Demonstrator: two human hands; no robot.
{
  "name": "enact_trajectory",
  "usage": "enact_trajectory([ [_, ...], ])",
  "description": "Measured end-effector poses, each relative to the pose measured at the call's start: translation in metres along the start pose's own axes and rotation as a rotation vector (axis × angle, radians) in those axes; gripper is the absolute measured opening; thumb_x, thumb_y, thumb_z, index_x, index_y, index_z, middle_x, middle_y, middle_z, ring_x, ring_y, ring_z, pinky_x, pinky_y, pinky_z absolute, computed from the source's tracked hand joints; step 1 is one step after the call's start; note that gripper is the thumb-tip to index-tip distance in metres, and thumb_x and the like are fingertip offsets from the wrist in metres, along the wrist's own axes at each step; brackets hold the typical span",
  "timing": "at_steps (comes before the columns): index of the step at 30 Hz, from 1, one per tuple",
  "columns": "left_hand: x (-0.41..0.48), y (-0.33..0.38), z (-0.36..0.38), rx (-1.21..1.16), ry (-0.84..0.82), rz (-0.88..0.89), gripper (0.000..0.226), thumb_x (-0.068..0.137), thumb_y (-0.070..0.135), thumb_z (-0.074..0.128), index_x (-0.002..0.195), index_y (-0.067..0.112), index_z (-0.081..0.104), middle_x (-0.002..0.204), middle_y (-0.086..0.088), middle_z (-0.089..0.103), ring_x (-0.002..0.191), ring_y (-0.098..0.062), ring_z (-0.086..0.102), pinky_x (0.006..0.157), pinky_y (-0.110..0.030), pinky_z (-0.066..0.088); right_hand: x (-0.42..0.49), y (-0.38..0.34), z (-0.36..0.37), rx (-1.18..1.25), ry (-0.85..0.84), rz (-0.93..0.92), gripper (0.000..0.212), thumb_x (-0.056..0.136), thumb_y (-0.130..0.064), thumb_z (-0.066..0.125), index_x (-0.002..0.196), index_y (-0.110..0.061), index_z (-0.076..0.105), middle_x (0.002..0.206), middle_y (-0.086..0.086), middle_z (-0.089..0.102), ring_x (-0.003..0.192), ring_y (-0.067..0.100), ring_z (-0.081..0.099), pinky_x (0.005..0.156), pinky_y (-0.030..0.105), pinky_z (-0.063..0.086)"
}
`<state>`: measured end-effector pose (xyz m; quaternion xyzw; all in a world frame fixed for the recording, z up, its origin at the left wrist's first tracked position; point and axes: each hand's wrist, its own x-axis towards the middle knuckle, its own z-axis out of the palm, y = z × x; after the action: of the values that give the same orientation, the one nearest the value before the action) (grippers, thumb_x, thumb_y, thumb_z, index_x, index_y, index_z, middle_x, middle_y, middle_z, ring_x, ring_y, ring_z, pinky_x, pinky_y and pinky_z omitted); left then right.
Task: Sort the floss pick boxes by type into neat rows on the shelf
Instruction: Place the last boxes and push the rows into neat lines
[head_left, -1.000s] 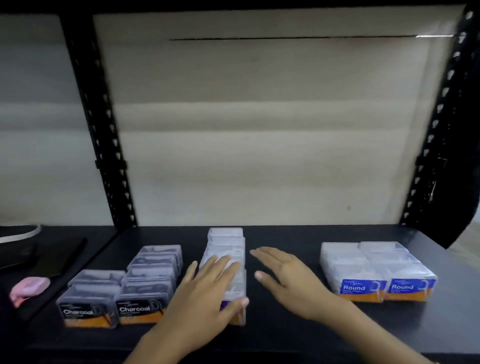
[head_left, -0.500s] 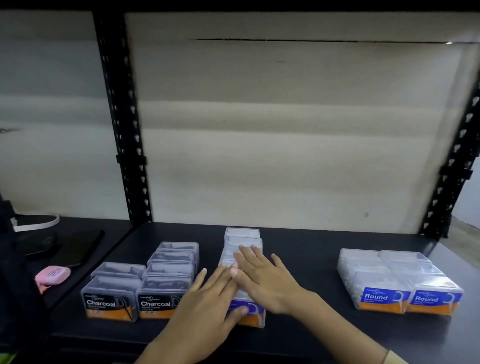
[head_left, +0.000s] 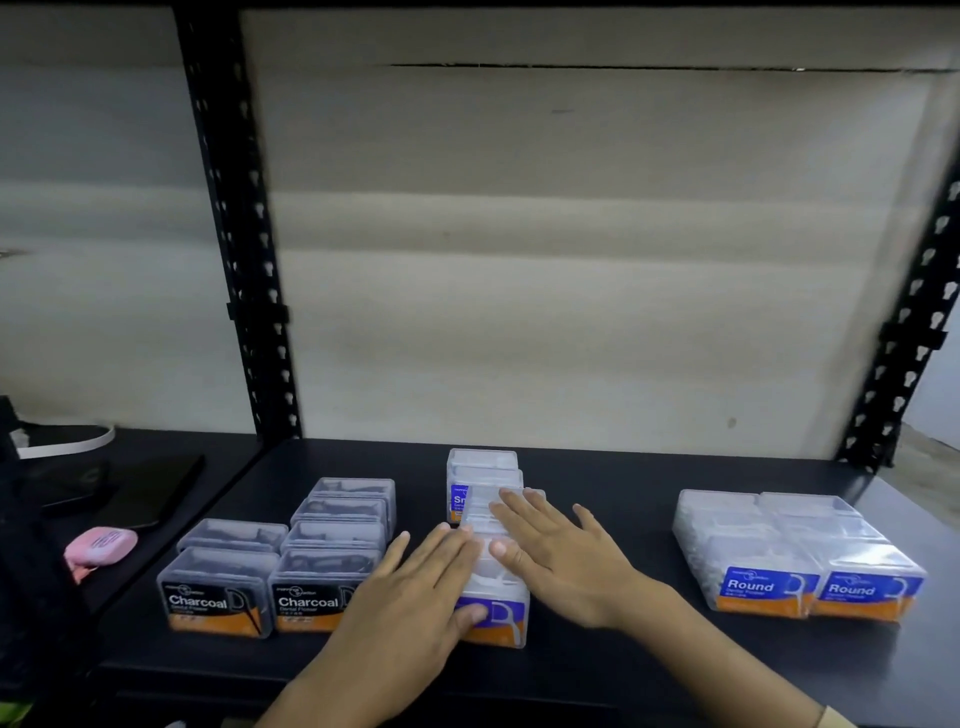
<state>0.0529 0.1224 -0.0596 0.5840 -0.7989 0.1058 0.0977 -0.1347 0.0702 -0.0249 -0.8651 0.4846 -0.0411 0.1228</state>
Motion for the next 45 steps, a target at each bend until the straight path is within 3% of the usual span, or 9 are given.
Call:
enact_trajectory([
  [3, 0.000, -0.001, 0.000, 0.007, 0.001, 0.020, 0.059, 0.097, 0.049, 0.001, 0.125, 0.022, 0.045, 0.122, 0.012, 0.066, 0.112, -0.004, 0.062, 0.088, -0.030, 0.053, -0.009, 0.014, -0.002, -0.034, 0.017, 0.025, 0.099, 0.059, -0.076, -0.012, 0.148, -0.035, 0.000, 0.157, -0.017, -0.009, 0.143, 0.001, -0.012, 0.117, 0.044, -0.006],
  [8, 0.000, -0.005, -0.001, 0.044, -0.055, 0.001, 0.060, 0.098, 0.047, -0.001, 0.123, 0.018, 0.045, 0.117, 0.007, 0.068, 0.107, -0.008, 0.065, 0.098, -0.037, 0.027, -0.030, 0.042, -0.006, -0.062, 0.026, 0.067, 0.106, 0.053, -0.081, -0.018, 0.148, -0.035, -0.001, 0.156, -0.020, -0.010, 0.139, -0.003, -0.015, 0.117, 0.043, -0.006],
  [13, 0.006, -0.002, 0.001, -0.028, -0.057, -0.017, 0.062, 0.098, 0.045, -0.004, 0.118, 0.017, 0.047, 0.110, 0.005, 0.072, 0.099, -0.009, 0.069, 0.081, -0.029, 0.055, -0.053, 0.059, -0.017, -0.047, -0.030, 0.083, 0.096, 0.060, -0.079, -0.007, 0.147, -0.038, -0.002, 0.143, -0.032, -0.015, 0.130, -0.010, -0.019, 0.119, 0.044, -0.007],
  [19, 0.027, 0.008, 0.001, 0.075, -0.107, -0.027, 0.084, 0.098, 0.043, -0.005, 0.102, 0.016, 0.074, 0.103, 0.003, 0.074, 0.095, -0.010, 0.070, 0.072, -0.028, 0.057, -0.060, 0.066, -0.021, -0.025, -0.057, 0.057, 0.103, 0.054, -0.084, -0.004, 0.147, -0.039, 0.001, 0.154, -0.025, -0.007, 0.134, -0.008, -0.016, 0.119, 0.044, -0.006],
  [24, 0.042, 0.011, -0.001, 0.111, -0.157, 0.014, 0.092, 0.094, 0.051, -0.014, 0.113, 0.015, 0.069, 0.118, 0.000, 0.068, 0.106, -0.011, 0.066, 0.087, -0.026, 0.051, -0.048, 0.068, -0.027, -0.069, 0.009, 0.045, 0.088, 0.074, -0.075, 0.041, 0.147, -0.035, 0.012, 0.157, -0.015, 0.011, 0.145, 0.005, 0.007, 0.119, 0.038, 0.004],
  [26, 0.050, 0.007, -0.002, 0.031, -0.143, 0.066, 0.112, 0.070, 0.073, -0.026, 0.144, 0.014, 0.036, 0.151, 0.000, 0.032, 0.139, -0.014, 0.035, 0.112, -0.032, 0.024, -0.039, 0.070, -0.026, -0.091, 0.064, 0.024, 0.086, 0.079, -0.060, 0.057, 0.147, -0.034, 0.012, 0.156, -0.011, 0.013, 0.144, 0.008, 0.011, 0.119, 0.038, 0.007],
  [28, 0.049, 0.006, -0.007, -0.046, -0.185, 0.074, 0.114, 0.057, 0.083, -0.014, 0.151, 0.022, 0.006, 0.160, 0.006, 0.004, 0.147, -0.012, 0.005, 0.117, -0.031, 0.001, -0.032, 0.070, -0.027, -0.111, 0.056, 0.039, 0.093, 0.077, -0.056, 0.062, 0.148, -0.031, 0.008, 0.157, -0.008, 0.011, 0.145, 0.011, 0.010, 0.119, 0.040, 0.006],
  [33, 0.057, 0.005, -0.021, -0.025, -0.245, 0.110, 0.083, 0.088, 0.057, 0.045, 0.150, 0.028, -0.002, 0.160, 0.006, -0.003, 0.147, -0.012, 0.000, 0.118, -0.032, -0.002, -0.021, 0.068, -0.029, -0.146, -0.026, 0.068, 0.095, 0.078, -0.049, 0.065, 0.149, -0.024, 0.007, 0.156, -0.002, 0.018, 0.143, 0.016, 0.018, 0.119, 0.041, 0.009],
  [45, 0.060, 0.014, -0.022, -0.185, -0.275, 0.109, 0.083, 0.089, 0.047, 0.055, 0.150, 0.028, 0.003, 0.160, 0.009, 0.002, 0.147, -0.011, 0.005, 0.117, -0.027, 0.009, -0.025, 0.069, -0.031, -0.181, -0.048, 0.041, 0.089, 0.078, -0.044, 0.068, 0.146, -0.024, 0.015, 0.149, -0.002, 0.032, 0.136, 0.017, 0.030, 0.115, 0.039, 0.019],
])
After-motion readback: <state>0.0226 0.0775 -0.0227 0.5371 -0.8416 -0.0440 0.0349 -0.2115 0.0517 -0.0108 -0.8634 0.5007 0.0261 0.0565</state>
